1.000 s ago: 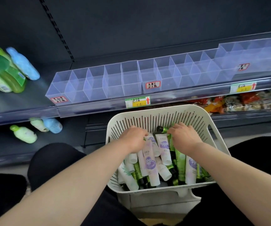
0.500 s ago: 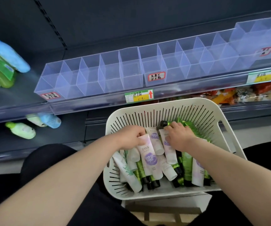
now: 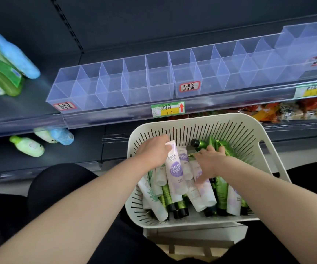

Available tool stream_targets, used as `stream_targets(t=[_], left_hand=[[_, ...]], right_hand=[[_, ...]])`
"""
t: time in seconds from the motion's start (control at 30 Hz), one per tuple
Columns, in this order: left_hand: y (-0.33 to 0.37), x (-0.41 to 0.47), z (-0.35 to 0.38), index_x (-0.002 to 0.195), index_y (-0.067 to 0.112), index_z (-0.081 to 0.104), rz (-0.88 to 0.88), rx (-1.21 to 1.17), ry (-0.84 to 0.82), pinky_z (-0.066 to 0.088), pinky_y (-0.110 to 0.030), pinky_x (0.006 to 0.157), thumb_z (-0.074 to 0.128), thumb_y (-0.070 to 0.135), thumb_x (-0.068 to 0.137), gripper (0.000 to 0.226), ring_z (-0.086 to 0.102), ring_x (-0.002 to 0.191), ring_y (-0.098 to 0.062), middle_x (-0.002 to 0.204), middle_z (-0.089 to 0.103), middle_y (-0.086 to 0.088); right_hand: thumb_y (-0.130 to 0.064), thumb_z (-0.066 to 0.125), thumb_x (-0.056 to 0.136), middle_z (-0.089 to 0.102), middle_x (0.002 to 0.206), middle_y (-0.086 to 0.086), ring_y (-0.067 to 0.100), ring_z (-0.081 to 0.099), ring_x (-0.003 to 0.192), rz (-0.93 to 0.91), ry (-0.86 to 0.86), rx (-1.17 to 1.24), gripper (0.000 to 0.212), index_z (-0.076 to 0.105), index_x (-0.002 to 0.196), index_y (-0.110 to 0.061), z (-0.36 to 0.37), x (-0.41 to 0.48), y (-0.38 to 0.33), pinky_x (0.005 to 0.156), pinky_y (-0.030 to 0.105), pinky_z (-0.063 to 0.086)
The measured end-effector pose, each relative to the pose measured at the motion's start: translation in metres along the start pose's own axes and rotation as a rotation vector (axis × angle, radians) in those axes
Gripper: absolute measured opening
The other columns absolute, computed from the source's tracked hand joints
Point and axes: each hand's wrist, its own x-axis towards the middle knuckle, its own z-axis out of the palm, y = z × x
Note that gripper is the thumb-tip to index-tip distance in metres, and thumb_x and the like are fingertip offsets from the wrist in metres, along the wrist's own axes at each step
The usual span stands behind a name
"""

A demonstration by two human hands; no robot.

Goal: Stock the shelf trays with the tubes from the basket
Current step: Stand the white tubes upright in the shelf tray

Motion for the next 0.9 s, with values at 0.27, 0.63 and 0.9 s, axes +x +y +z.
stream_targets(t=[0.27, 0.63, 0.9], left_hand=[[0.002, -0.004, 0.003, 0.095, 0.024, 0.053, 0.038, 0.018, 0.022, 0.039, -0.032, 0.065, 0.046, 0.031, 0.1, 0.011, 0.055, 0.084, -0.021, 0.09, 0.06, 0.001], [0.021, -0.025, -0.034, 0.095, 0.024, 0.062, 0.08, -0.097, 0.3, 0.045, -0.034, 0.069, 0.052, 0.031, 0.096, 0.012, 0.058, 0.087, -0.021, 0.092, 0.065, 0.002], [0.05, -0.058, -0.102, 0.095, 0.023, 0.061, 0.209, -0.3, 0.641, 0.05, -0.036, 0.071, 0.05, 0.024, 0.097, 0.011, 0.059, 0.085, -0.02, 0.088, 0.064, 0.001]], right_hand=[[-0.075, 0.071, 0.053, 0.037, 0.14, 0.001, 0.027, 0.026, 0.133, -0.013, 0.029, -0.042, 0.104, 0.037, 0.137, -0.023, 0.003, -0.019, 0.0, 0.106, 0.054, 0.023], [-0.026, 0.064, 0.086, 0.065, 0.098, 0.002, 0.021, 0.059, 0.086, 0.014, 0.586, 0.63, 0.029, 0.057, 0.114, -0.021, -0.034, -0.078, 0.019, 0.068, 0.029, 0.041], [-0.026, 0.065, 0.083, 0.069, 0.095, -0.001, 0.021, 0.062, 0.086, -0.041, 1.048, 0.661, 0.026, 0.065, 0.11, -0.027, -0.092, -0.146, 0.009, 0.073, 0.033, 0.05]])
